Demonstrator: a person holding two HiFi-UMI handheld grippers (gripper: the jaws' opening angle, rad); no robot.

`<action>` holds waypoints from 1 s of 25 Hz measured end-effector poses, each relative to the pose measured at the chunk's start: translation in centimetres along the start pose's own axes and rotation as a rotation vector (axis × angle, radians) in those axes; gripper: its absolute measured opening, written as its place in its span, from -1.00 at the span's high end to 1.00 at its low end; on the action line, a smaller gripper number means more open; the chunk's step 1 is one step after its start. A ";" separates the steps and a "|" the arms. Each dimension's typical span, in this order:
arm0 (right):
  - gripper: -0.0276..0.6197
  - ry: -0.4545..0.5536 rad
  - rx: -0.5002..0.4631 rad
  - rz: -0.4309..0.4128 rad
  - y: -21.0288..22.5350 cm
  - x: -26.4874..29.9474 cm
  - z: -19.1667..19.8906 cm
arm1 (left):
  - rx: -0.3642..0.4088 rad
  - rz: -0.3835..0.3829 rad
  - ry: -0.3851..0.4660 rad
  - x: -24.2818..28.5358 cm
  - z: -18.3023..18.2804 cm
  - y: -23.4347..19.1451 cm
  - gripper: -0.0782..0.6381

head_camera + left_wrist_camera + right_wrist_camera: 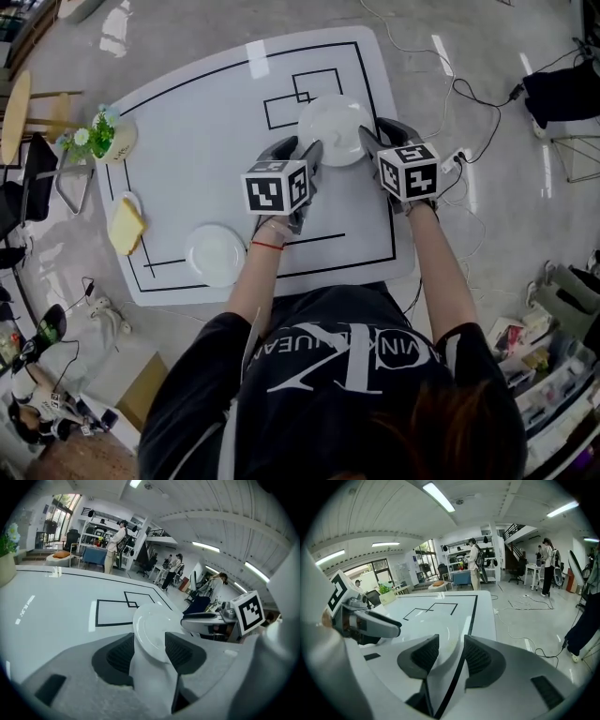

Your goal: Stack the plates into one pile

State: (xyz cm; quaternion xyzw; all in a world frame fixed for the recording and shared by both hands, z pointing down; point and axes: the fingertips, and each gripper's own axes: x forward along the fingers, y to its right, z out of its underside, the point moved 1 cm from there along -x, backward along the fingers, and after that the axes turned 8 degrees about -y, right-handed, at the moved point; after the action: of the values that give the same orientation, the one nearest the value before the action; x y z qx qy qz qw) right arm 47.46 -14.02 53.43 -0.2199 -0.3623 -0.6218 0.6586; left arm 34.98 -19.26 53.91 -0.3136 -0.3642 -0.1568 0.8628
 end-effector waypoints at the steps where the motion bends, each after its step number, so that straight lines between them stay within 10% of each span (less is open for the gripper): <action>1: 0.40 -0.008 0.001 0.003 0.1 0.2 -0.1 | 0.000 -0.004 -0.011 0.2 0.1 0.0 0.19; 25: 0.57 0.035 0.074 -0.080 -2.3 -2.0 1.0 | -0.124 -0.033 0.053 -1.6 2.0 1.5 0.05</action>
State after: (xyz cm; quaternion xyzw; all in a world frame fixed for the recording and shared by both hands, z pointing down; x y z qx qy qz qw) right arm 45.03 -12.26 52.22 -0.1698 -0.3818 -0.6378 0.6471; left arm 33.60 -16.78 53.17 -0.3560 -0.3361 -0.2014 0.8484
